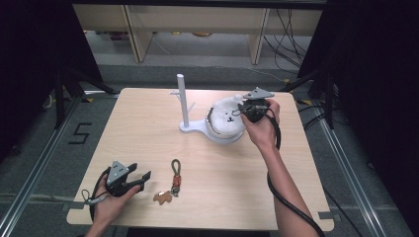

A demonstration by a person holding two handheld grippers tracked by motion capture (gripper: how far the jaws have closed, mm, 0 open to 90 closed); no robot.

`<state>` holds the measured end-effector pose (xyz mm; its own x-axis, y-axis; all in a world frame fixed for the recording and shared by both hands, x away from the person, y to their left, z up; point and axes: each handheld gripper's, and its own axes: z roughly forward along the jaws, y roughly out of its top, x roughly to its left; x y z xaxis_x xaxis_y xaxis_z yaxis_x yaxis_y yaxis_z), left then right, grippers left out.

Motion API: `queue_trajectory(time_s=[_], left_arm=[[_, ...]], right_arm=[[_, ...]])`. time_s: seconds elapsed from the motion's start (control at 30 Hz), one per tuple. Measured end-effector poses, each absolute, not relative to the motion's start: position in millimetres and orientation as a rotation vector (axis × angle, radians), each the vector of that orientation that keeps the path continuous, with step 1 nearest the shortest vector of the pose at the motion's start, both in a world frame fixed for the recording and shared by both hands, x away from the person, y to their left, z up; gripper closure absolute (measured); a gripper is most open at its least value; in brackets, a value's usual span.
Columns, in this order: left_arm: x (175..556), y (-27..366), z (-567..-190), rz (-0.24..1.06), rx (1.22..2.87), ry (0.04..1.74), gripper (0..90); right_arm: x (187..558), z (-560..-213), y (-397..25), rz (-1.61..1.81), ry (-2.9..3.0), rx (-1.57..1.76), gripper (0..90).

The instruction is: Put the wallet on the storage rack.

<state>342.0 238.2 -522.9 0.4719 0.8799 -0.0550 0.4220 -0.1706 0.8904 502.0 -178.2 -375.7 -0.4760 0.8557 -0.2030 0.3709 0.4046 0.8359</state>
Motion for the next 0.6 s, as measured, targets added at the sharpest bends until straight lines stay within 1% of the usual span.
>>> queue_trajectory(time_s=[0.27,0.6], left_arm=[[342,238,-523,0.609,1.782,1.106,34.8],[342,237,-523,0.603,1.785,1.1,34.8]], right_arm=[[502,-383,-167,0.905,2.051,1.008,78.9],[502,-383,-154,0.794,2.044,0.894,78.8]])
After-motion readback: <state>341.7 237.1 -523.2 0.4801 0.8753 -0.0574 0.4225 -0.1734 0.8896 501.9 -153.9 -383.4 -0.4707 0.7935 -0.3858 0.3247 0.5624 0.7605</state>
